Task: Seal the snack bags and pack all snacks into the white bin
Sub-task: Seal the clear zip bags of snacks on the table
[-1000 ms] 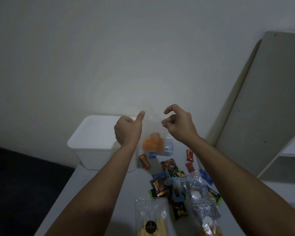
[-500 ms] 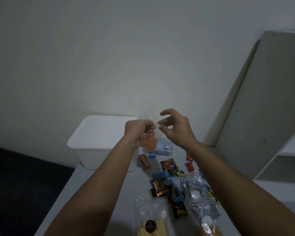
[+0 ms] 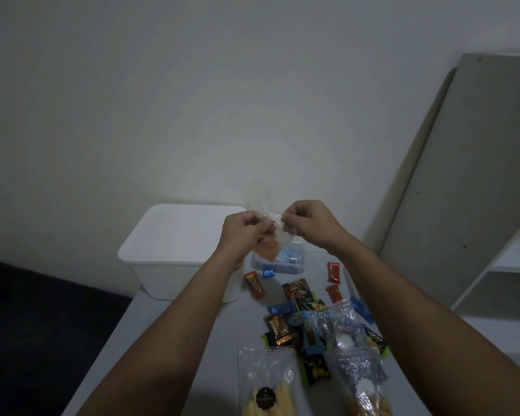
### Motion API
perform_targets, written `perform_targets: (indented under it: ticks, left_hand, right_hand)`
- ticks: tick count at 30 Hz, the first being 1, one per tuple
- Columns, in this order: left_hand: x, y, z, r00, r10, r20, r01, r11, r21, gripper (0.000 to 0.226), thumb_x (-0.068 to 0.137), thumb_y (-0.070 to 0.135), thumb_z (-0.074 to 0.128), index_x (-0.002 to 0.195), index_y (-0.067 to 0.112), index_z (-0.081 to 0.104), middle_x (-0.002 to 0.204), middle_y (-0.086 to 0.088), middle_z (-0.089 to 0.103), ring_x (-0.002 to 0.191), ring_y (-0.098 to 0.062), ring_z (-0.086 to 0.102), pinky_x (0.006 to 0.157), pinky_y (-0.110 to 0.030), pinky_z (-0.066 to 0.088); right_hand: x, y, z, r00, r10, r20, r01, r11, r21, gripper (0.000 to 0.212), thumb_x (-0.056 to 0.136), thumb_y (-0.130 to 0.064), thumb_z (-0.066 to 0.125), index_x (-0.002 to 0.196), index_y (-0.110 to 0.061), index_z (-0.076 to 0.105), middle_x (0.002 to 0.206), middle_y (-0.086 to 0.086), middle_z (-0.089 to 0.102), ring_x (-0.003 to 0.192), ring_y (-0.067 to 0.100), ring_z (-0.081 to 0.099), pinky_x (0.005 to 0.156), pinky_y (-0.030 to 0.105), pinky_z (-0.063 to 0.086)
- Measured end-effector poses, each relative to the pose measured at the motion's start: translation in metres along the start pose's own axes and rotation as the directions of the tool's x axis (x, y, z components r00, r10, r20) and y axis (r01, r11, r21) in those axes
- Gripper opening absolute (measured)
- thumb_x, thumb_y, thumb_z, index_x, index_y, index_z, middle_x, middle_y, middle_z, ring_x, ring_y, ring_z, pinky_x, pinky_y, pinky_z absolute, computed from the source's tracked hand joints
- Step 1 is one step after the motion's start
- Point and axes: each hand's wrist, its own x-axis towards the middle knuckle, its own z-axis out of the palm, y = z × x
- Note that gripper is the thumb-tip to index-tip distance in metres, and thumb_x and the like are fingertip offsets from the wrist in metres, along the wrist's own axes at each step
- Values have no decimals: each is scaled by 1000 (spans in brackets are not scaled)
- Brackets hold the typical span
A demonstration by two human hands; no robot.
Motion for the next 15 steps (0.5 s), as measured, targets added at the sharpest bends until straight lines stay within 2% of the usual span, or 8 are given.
perform_targets:
  ticks: [4, 7, 10, 12, 15]
  left_hand:
    - [1, 2, 1, 997, -65, -38, 63, 996, -59, 10, 87, -2, 62, 91, -9, 68, 79, -14, 69, 73, -20, 68, 66, -29, 60]
    - [0, 1, 2, 996, -68, -57, 66, 997, -31, 9, 85, -1, 62, 88, -6, 70, 79, -14, 70, 73, -22, 69, 67, -30, 60]
    - [-5, 2, 4, 994, -88, -66, 85, 996, -41, 13, 85, 1, 59, 85, -7, 69, 76, -17, 69, 67, -22, 67, 59, -27, 59]
    - [-6, 2, 2, 982, -135, -129, 126, 989, -71, 17, 84, 5, 56, 83, -8, 67, 73, -18, 67, 63, -24, 66, 58, -30, 60]
    - [-5, 2, -4, 960, -172, -219, 154, 983, -97, 12, 81, 6, 56, 78, -3, 63, 67, -15, 62, 62, -24, 64, 60, -35, 60]
  right_hand:
    - [-2, 0, 6, 1000, 12, -3, -12, 1000, -12, 17, 93, -13, 56, 85, -4, 68, 75, 2, 69, 67, 11, 63, 70, 36, 54]
    - [-3, -1, 9, 1000, -14, 7, 15, 998, -57, 17, 93, -14, 56, 85, -5, 67, 77, 3, 68, 69, 15, 63, 70, 35, 53]
    - [-5, -2, 11, 996, -83, 21, 85, 990, -117, 16, 96, -15, 56, 87, -10, 67, 75, -3, 66, 69, 12, 62, 68, 27, 53]
    - [-8, -2, 13, 991, -131, 27, 134, 981, -138, 15, 97, -12, 56, 89, -10, 69, 74, -5, 65, 68, 8, 61, 66, 21, 51]
    - [-14, 1, 19, 979, -205, 23, 205, 957, -204, 14, 96, -12, 57, 93, -8, 71, 79, 1, 68, 71, 14, 63, 67, 26, 52]
